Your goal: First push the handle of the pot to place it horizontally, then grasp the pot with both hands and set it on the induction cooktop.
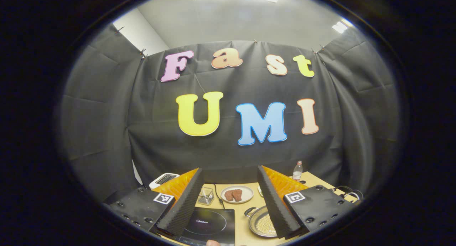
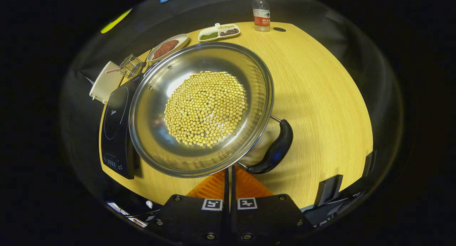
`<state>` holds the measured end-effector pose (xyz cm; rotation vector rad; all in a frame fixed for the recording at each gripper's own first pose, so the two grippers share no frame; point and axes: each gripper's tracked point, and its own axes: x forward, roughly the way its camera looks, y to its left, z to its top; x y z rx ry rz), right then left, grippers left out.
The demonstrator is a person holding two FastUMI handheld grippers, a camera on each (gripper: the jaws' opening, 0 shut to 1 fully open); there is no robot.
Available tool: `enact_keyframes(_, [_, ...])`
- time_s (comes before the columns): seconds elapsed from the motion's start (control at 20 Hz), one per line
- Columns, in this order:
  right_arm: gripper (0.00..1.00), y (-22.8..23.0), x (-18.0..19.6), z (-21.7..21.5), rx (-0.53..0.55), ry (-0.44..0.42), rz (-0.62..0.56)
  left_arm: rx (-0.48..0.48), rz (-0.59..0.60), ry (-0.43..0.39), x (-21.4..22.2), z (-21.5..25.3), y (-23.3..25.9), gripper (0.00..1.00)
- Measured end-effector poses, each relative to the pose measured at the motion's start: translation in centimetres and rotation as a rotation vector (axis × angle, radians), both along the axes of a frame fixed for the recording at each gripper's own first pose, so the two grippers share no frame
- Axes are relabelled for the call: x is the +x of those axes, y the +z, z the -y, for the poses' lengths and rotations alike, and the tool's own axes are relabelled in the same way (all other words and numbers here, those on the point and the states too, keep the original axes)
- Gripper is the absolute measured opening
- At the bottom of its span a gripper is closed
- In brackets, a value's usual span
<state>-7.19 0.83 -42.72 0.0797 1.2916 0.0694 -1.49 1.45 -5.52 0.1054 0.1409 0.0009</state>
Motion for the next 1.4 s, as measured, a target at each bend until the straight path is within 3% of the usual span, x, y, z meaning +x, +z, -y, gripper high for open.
enact_keyframes(0.6, [0.01,0.0,2.1,4.9,-0.045,0.036,0.006,0.005,-0.033,0.040,-0.1,3.1,-1.6,0.95])
enact_keyframes(1.1, [0.02,-0.1,5.6,7.5,-0.040,0.080,0.021,0.038,-0.069,0.079,0.0,6.8,-3.0,0.99])
enact_keyframes(1.4, [0.03,0.0,7.8,8.4,-0.040,0.105,0.030,0.046,-0.085,0.086,0.2,8.7,-3.5,0.96])
